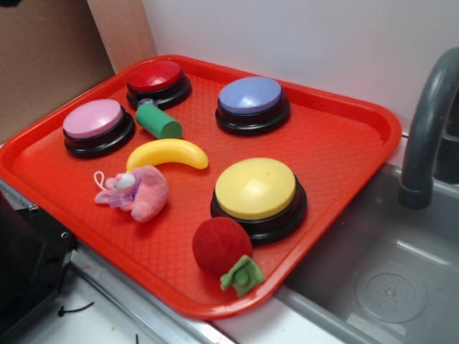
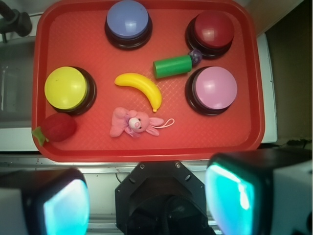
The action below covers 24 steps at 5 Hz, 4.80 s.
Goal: Push the yellow button.
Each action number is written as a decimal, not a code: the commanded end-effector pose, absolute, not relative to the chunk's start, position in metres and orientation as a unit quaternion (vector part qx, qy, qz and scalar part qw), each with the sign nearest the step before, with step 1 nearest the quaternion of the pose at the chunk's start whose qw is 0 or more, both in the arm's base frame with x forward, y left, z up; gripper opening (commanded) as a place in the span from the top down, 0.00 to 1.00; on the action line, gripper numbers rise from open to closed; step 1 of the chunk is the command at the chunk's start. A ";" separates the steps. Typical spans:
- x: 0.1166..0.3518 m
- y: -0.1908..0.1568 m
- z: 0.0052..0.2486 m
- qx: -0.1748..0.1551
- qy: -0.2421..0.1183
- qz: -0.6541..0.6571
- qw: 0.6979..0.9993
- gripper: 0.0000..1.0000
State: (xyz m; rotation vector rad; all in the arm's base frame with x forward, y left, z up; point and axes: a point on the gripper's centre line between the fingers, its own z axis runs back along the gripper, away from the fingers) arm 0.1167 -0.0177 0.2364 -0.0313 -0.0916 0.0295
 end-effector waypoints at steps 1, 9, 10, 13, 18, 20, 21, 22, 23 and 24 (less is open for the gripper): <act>0.117 -0.018 0.236 -0.016 -0.046 0.015 0.999 0.00; 0.216 -0.141 0.055 0.000 -0.011 -0.251 0.968 0.00; 0.215 -0.142 0.052 0.002 -0.001 -0.253 0.967 0.00; 0.230 -0.125 0.103 0.012 -0.008 -0.276 0.961 0.00; 0.207 -0.095 0.148 0.000 -0.022 -0.205 0.979 0.00; 0.195 -0.079 0.165 -0.004 -0.022 -0.170 0.985 0.00; 0.191 -0.073 0.170 -0.002 -0.024 -0.155 0.988 0.00; 0.184 -0.068 0.175 -0.004 -0.022 -0.138 0.990 0.00; 0.177 -0.063 0.179 -0.006 -0.022 -0.119 0.993 0.00; 0.169 -0.059 0.182 -0.007 -0.022 -0.097 0.995 0.00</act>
